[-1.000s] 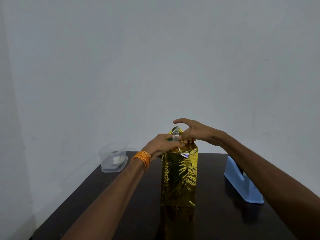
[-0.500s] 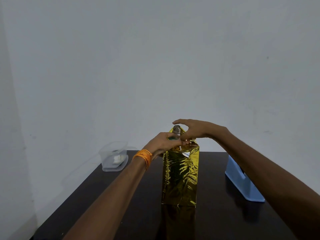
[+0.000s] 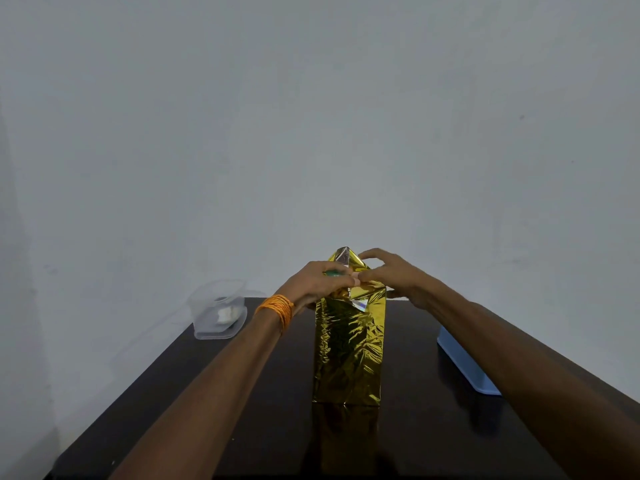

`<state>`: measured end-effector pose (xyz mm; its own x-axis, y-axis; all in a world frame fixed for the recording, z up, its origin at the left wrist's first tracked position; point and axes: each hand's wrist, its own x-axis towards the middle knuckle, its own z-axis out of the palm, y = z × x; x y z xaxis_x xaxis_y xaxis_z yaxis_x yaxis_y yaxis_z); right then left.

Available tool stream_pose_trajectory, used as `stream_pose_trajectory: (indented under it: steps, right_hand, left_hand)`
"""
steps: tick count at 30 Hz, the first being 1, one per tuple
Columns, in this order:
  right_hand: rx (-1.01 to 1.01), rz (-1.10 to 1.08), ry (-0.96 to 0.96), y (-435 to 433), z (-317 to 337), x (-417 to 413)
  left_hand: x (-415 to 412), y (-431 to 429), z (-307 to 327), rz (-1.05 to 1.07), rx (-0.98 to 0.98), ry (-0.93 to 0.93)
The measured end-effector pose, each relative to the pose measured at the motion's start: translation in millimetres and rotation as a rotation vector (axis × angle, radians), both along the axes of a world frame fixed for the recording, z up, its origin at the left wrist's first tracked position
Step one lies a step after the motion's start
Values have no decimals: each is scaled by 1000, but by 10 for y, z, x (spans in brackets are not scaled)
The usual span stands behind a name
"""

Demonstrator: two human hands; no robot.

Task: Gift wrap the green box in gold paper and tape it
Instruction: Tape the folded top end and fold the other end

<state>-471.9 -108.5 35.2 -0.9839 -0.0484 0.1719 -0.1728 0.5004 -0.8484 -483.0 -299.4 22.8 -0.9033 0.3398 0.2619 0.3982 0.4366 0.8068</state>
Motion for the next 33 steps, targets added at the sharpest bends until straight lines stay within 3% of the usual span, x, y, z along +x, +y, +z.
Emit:
stream_pose_trajectory:
  steps: [5, 10, 13, 17, 24, 33]
  right_hand:
    - [-358, 6, -98, -7, -216, -33]
    - [-464, 54, -93, -26, -277, -31]
    - [-483, 38, -97, -38, -293, -28]
    - [-467, 13, -96, -18, -319, -65]
    - [-443, 20, -74, -31, -295, -4]
    - [-372, -53, 36, -49, -268, -19]
  left_hand:
    - [31, 22, 3, -24, 36, -66]
    - [22, 17, 24, -33, 156, -111]
    - [-15, 48, 75, 4, 298, -54]
    - [-83, 105, 85, 50, 261, -31]
    - [-125, 145, 70, 61, 364, -172]
    - [-181, 158, 19, 91, 376, -147]
